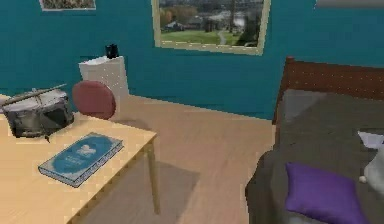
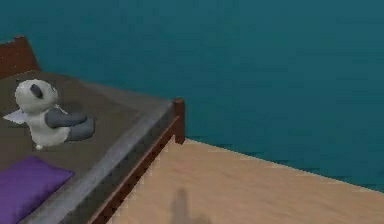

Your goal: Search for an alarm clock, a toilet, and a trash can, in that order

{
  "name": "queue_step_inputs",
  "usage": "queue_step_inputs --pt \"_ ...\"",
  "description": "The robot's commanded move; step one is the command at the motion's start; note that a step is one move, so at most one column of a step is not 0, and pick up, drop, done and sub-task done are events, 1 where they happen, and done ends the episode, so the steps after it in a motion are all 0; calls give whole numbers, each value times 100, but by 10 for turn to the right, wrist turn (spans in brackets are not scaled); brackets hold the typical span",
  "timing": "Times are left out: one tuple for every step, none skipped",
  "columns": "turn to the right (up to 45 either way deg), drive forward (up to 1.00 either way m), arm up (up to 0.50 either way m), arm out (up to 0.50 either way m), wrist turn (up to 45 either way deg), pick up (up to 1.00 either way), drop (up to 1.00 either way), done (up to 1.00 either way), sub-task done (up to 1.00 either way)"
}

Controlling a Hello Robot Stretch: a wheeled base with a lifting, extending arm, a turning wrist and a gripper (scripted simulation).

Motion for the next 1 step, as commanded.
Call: queue_step_inputs --pt "30 0 0 0 0 0 0 0 0"
